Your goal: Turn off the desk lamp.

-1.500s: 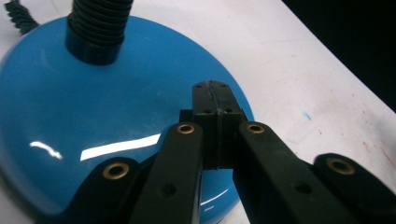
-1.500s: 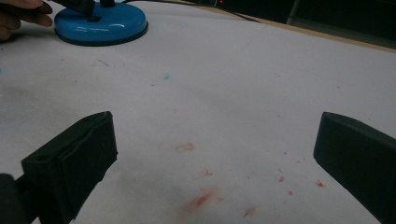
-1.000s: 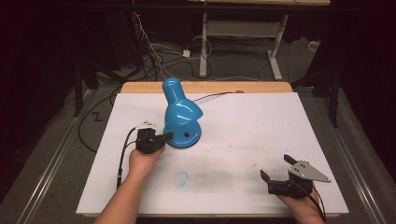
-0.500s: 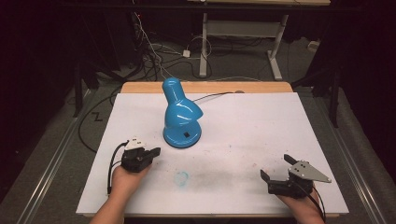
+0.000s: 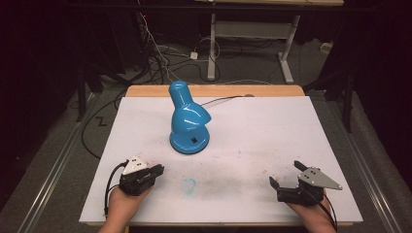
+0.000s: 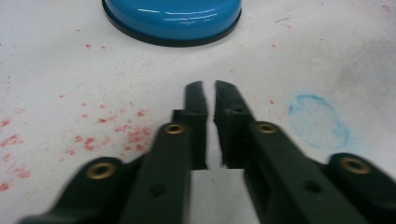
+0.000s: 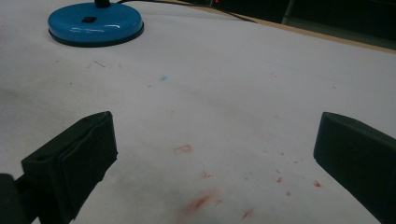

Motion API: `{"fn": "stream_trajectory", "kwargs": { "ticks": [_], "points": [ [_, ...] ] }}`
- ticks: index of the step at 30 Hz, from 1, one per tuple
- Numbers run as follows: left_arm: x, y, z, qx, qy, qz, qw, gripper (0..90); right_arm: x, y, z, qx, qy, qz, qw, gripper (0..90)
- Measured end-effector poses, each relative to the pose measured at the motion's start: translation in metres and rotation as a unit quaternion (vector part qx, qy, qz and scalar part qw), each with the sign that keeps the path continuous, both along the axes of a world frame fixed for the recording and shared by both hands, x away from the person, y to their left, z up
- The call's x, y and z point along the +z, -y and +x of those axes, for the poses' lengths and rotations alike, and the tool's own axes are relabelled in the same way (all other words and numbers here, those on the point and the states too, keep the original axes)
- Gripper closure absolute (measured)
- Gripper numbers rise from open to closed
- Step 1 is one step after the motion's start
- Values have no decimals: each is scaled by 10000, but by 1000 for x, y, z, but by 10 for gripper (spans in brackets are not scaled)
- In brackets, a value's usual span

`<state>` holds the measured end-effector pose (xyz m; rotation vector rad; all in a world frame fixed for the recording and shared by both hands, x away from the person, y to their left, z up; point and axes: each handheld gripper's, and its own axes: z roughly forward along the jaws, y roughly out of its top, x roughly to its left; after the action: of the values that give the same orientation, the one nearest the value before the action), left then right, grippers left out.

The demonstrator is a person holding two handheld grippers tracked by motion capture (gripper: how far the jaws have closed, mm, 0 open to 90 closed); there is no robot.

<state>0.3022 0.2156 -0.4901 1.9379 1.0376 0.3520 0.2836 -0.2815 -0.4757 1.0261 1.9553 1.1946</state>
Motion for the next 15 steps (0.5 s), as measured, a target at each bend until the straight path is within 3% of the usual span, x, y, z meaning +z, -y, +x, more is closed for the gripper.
{"fn": "stream_trajectory", "kwargs": {
  "ticks": [1,4,9,15],
  "points": [
    [0,-1,0,-20,-3,-38,10000,666,0,0,0,3,-1,-8,10000,4],
    [0,-2,0,43,57,176,9998,494,-1,-1,0,-8,-25,-19,10000,4],
    [0,-6,3,64,-78,95,9999,302,-3,-1,1,-34,-56,-22,10000,4],
    [1,-1,5,-8,-136,315,9994,62,-2,1,-1,-37,-58,7,10000,4]
  ]
}}
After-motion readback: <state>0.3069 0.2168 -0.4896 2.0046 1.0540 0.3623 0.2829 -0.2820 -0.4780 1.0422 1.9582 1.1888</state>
